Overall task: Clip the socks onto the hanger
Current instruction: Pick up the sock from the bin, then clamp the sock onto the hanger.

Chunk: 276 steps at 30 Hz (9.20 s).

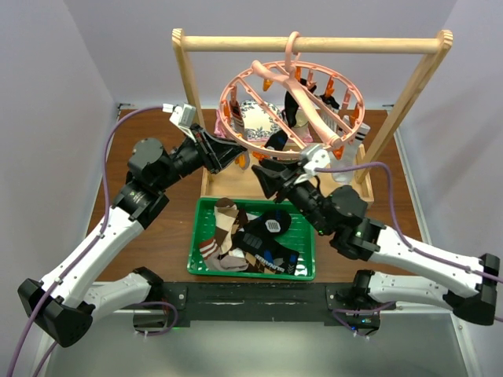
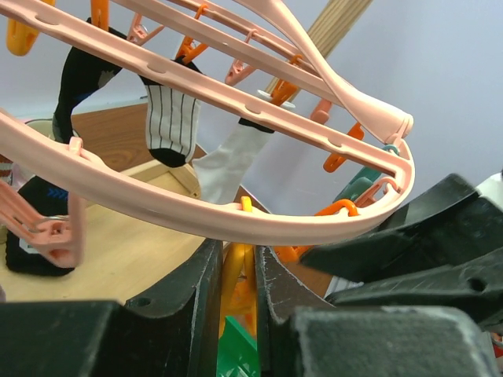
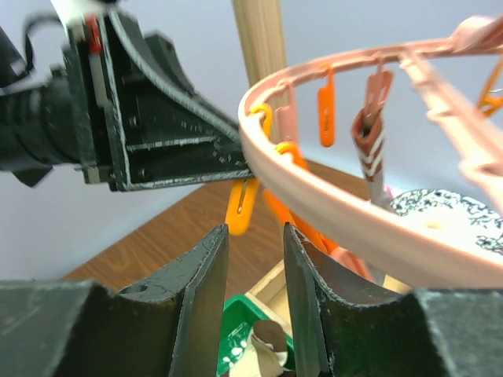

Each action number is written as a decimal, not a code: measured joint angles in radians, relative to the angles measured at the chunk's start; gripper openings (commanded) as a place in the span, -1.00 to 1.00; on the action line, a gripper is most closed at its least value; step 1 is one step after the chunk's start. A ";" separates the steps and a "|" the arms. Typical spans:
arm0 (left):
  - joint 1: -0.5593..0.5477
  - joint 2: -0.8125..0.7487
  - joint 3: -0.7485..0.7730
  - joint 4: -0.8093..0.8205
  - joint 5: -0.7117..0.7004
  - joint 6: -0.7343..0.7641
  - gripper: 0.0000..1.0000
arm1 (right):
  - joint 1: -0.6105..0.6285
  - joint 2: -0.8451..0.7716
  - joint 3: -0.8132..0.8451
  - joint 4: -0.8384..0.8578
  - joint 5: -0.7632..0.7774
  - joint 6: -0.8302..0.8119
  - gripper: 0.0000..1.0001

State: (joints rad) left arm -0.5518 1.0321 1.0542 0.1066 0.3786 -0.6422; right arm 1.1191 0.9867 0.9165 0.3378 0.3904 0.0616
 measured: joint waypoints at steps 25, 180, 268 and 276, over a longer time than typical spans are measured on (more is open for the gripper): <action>0.000 0.002 0.000 -0.055 -0.045 0.198 -1.00 | 0.037 0.104 -0.276 -0.459 -0.023 0.307 0.18; 0.021 -0.118 -0.137 0.008 -0.014 0.258 -1.00 | 0.050 0.563 -0.051 -0.249 -0.014 -0.107 -0.50; -0.031 -0.088 -0.163 0.046 -0.122 0.303 -1.00 | 0.113 0.238 0.122 -0.193 0.048 -0.018 -1.00; -0.034 -0.088 -0.158 0.034 -0.146 0.322 -1.00 | 0.113 0.238 0.122 -0.185 0.090 -0.020 -1.00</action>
State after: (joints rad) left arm -0.5861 0.9443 0.8959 0.1406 0.2329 -0.3199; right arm 1.2324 1.2243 1.0389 0.1532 0.4808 0.0414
